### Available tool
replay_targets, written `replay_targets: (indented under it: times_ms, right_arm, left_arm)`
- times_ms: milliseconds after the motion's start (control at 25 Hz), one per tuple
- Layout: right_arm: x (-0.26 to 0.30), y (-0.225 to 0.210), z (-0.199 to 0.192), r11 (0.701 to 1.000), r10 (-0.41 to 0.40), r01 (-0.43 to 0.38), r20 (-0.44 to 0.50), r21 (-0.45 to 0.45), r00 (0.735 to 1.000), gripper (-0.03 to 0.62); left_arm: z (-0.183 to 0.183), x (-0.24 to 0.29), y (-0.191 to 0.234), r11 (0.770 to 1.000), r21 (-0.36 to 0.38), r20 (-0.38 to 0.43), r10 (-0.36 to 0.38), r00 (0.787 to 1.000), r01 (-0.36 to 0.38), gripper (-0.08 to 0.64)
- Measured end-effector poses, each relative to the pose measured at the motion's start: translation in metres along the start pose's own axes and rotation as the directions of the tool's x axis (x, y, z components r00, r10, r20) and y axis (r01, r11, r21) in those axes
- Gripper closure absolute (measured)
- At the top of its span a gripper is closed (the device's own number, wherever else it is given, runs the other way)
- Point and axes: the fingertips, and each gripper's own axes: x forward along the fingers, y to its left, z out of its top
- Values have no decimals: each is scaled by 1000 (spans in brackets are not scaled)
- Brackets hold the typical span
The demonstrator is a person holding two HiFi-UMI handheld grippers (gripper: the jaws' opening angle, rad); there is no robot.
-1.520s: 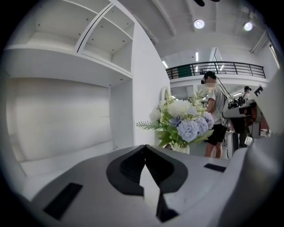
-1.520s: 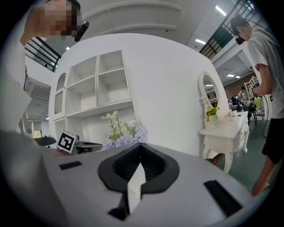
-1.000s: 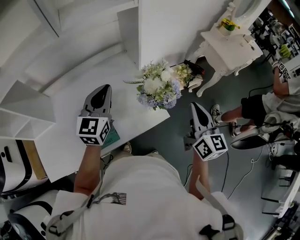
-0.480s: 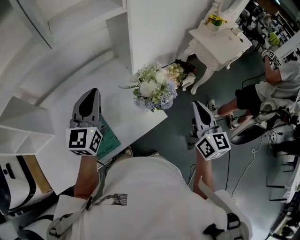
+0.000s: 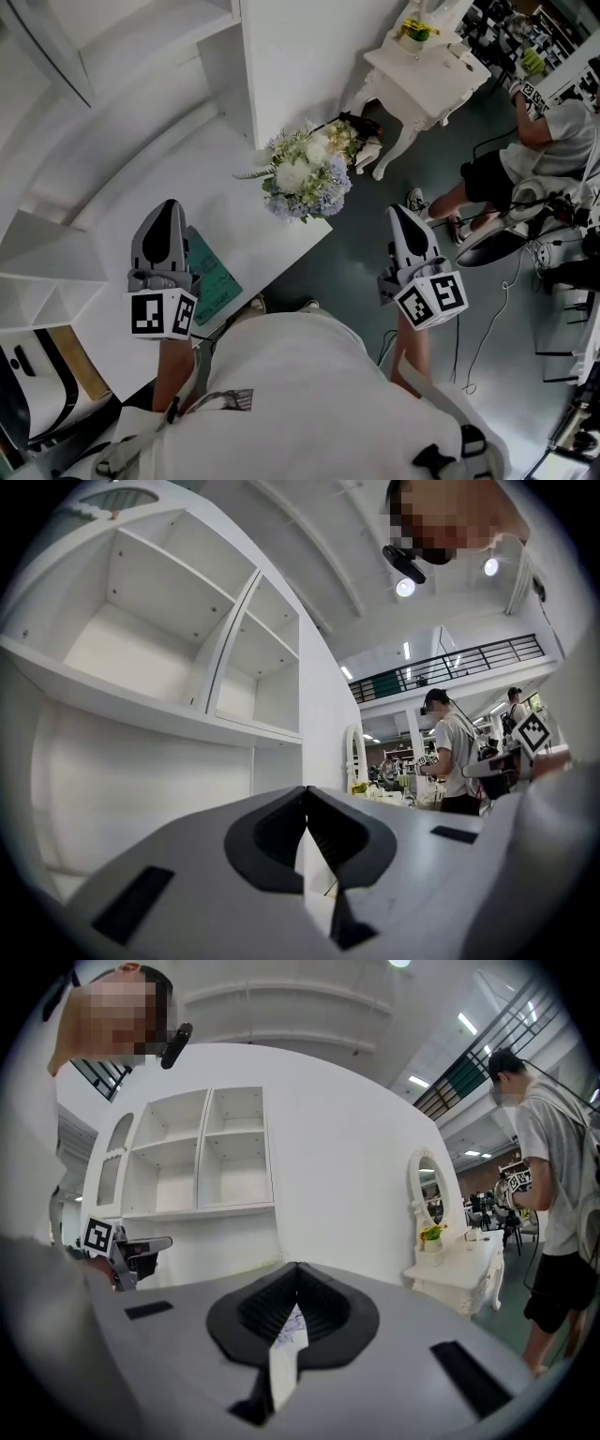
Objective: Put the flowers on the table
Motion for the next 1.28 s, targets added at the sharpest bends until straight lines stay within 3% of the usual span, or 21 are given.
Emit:
replay_targets:
  times_ms: [200,1280]
  right_arm:
    - [-2,11,10,999,-6,7,4,-38,1000,581]
    - [-9,40,3,997,-69,70,48,-24,996,581]
  left_arm:
    - [3,-10,8,1000,-7,3,4,1000,-4,545]
    - [-9,0,3,992,-63,19,-111,994,112,545]
